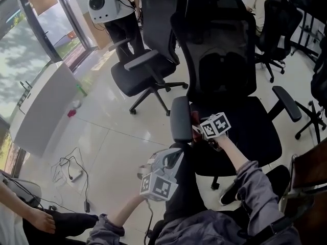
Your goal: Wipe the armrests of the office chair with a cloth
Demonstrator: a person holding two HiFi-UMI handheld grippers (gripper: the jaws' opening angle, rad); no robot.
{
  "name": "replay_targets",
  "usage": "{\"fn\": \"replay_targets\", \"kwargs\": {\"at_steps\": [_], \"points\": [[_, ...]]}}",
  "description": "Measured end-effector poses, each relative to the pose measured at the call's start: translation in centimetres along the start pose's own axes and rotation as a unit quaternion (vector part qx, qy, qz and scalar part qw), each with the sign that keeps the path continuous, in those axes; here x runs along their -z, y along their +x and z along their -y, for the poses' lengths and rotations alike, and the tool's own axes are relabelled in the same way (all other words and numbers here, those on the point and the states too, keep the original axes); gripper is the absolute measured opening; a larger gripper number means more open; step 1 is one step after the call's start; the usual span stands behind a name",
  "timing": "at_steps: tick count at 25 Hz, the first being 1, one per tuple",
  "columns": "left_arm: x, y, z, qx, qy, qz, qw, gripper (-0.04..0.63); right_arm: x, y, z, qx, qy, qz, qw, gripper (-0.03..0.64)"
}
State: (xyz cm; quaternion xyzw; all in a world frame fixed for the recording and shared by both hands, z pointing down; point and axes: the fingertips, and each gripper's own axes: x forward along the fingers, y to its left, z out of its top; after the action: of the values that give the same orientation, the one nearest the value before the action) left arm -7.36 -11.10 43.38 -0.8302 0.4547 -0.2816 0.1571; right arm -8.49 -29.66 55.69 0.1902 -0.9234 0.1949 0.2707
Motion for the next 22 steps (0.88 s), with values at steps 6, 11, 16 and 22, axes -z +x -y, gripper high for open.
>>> {"fn": "replay_targets", "kwargs": {"at_steps": [6,11,16,22], "points": [[2.0,-4.9,0.5,0.003,0.014,-0.004,0.9999,0.017,-0.2,-1.1,-0.2,0.025,0.022,0.029,0.999,0.051],[3.9,-8.1,0.2,-0.004,0.020,-0.003,0.9998,0.017,-1.2,-1.7,-0.6,0.037,0.064,0.073,0.995,0.051],[4.2,-10.3,0.2,-0.003,0.014,0.009,0.9998,0.017,-0.7,-1.1,-0.6,0.067,0.094,0.085,0.990,0.051],[5.7,-13.5,-0.4,-0.018,0.010,0.009,0.9997,0.017,0.3,-2.5,-1.6,0.135,0.080,0.092,0.983,0.051]]}}
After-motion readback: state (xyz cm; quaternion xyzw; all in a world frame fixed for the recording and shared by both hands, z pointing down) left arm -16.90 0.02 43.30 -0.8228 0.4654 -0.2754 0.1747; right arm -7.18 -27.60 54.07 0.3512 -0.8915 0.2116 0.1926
